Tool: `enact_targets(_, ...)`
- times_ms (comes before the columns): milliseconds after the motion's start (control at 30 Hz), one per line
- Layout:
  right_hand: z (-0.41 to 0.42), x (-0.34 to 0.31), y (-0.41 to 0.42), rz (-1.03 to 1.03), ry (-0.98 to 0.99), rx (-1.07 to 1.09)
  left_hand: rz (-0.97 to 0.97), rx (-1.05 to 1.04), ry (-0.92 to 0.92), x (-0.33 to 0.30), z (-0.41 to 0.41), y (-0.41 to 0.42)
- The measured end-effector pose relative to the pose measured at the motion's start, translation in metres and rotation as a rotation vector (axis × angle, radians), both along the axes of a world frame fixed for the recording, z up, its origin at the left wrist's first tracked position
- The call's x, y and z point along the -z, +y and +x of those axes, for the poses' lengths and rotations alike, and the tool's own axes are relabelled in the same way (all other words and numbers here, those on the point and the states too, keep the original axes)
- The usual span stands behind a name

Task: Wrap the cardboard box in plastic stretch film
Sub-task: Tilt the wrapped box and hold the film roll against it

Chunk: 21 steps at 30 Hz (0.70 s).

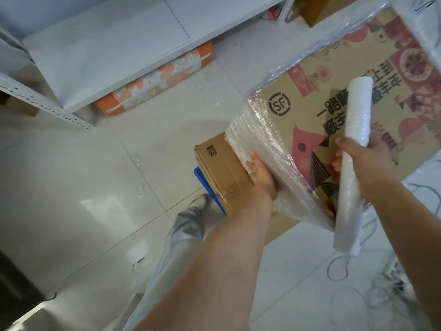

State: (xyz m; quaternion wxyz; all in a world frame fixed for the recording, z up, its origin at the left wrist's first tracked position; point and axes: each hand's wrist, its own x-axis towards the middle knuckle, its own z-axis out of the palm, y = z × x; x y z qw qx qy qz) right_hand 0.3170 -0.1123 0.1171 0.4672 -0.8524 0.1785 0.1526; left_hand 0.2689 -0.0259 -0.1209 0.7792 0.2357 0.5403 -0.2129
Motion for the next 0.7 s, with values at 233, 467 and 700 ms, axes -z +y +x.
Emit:
enact_targets(233, -0.002, -0.007, 0.003, 0.046, 0.026, 0.033, 0.282, -0.03, 0.004, -0.104, -0.016, 0.084)
enact_targets(467, 0.003, -0.01, 0.006, 0.034, 0.023, 0.035, 0.232, -0.174, -0.119, -0.065, 0.066, 0.106)
enact_targets(700, 0.003, -0.009, 0.003, 0.058, 0.038, 0.035, 0.269, 0.222, -0.208, -0.129, 0.054, 0.137)
